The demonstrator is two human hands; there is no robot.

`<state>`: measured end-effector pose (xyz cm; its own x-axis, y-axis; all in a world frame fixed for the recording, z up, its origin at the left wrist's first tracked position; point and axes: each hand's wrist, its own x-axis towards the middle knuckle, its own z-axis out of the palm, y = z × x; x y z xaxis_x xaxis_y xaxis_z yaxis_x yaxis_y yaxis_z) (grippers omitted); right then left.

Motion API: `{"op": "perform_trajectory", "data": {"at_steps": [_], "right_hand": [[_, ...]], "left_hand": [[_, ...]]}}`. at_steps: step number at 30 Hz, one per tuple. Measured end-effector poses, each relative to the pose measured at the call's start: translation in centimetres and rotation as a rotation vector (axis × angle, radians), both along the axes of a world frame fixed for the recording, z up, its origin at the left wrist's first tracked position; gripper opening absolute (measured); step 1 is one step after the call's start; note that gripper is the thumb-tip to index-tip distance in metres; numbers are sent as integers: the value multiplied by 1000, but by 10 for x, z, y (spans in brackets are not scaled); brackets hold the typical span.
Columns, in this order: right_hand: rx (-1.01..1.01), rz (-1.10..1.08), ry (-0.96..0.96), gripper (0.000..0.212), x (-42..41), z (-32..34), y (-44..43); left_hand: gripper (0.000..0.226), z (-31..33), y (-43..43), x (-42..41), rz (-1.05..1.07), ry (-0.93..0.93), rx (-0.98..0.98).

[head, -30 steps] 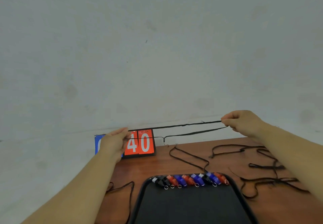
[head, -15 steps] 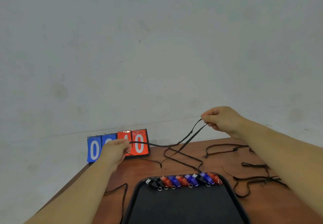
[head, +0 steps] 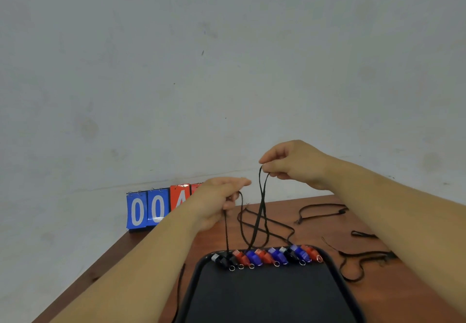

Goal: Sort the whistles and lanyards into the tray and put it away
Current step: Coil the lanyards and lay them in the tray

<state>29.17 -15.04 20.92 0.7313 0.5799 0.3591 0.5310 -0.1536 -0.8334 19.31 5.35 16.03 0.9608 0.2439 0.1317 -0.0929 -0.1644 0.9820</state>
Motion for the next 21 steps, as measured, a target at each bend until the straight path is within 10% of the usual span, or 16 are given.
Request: {"op": "perform_trajectory", "data": {"at_steps": [10, 21], "right_hand": [[142, 81, 84, 19, -11, 3, -10], [-20, 31, 100, 31, -30, -49, -17]], "left_hand": [[23, 7, -38, 8, -79, -23, 215], [10, 27, -29, 7, 85, -194, -294]]}}
